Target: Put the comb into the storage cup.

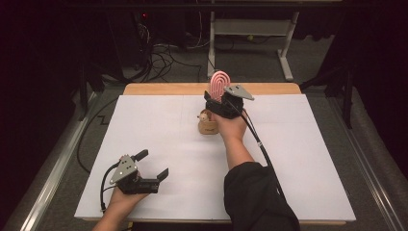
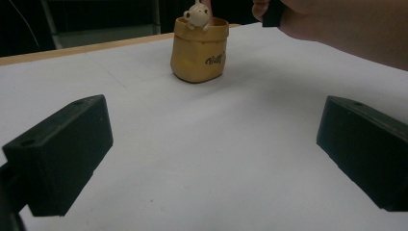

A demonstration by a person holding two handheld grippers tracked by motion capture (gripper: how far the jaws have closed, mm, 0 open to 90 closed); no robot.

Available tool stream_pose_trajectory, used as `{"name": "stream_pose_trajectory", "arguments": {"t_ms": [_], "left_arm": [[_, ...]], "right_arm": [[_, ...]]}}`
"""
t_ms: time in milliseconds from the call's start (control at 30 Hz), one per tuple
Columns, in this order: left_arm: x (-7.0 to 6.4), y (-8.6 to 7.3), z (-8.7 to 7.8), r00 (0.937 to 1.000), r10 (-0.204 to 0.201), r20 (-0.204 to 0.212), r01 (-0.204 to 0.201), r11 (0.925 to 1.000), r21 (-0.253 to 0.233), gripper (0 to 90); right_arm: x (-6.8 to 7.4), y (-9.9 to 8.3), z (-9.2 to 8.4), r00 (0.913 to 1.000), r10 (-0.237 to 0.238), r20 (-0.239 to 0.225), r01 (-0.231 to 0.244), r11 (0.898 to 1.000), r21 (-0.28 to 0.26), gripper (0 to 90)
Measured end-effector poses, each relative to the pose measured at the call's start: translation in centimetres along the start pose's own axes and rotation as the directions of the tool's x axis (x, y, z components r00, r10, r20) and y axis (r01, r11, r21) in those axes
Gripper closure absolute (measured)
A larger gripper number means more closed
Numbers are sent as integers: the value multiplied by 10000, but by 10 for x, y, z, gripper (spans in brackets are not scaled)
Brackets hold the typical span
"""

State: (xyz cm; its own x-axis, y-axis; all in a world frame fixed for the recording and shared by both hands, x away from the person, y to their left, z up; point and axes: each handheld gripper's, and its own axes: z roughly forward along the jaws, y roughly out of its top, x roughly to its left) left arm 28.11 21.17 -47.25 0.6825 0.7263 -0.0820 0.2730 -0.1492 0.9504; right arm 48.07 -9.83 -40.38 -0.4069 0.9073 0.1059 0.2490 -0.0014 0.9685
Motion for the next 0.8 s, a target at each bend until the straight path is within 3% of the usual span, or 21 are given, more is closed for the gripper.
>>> {"name": "stream_pose_trajectory", "arguments": {"t_ms": [800], "left_arm": [[-1, -2, 0, 9999, 101, 23, -101, 9998, 149, 0]], "right_arm": [[-13, 3, 5, 9991, 340, 254, -346, 9991, 257, 175]]}}
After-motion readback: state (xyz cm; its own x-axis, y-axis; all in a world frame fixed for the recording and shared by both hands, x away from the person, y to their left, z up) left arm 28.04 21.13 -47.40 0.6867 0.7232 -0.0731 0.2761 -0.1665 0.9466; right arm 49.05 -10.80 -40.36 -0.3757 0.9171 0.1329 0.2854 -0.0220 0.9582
